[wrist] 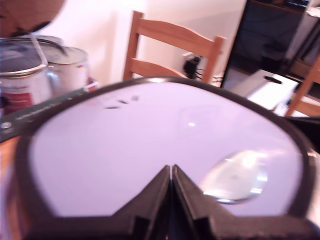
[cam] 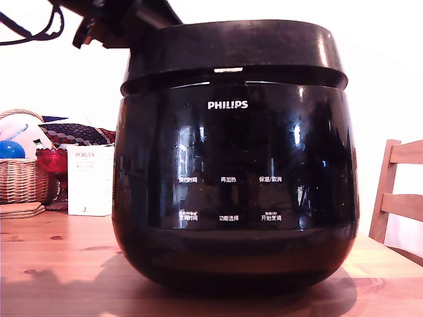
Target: Close the rice cooker by pressing the lid down with medium force
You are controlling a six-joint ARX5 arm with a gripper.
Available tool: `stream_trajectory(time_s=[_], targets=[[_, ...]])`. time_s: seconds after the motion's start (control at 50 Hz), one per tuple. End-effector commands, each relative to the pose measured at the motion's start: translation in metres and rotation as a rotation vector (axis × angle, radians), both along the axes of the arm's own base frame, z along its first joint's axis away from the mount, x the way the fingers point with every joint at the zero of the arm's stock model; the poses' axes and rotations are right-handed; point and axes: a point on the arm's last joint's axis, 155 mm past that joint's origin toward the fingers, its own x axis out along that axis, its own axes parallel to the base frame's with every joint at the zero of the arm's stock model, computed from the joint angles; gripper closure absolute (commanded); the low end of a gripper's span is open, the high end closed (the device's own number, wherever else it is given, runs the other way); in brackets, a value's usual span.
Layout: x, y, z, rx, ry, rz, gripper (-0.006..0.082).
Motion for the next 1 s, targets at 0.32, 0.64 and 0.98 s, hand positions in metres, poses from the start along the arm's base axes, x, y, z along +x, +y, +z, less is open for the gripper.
stream_trajectory(time_s=[0.32,0.64,0.98], targets=[[-0.016,0.0,-0.038,0.098,0.045,0.002,0.0786],[-0.029,0.015,-0.041,0.057,0.009,0.019,0.0786],[-0.032,0.023,-0.051,0.028,-0.021,0.038,0.0786]])
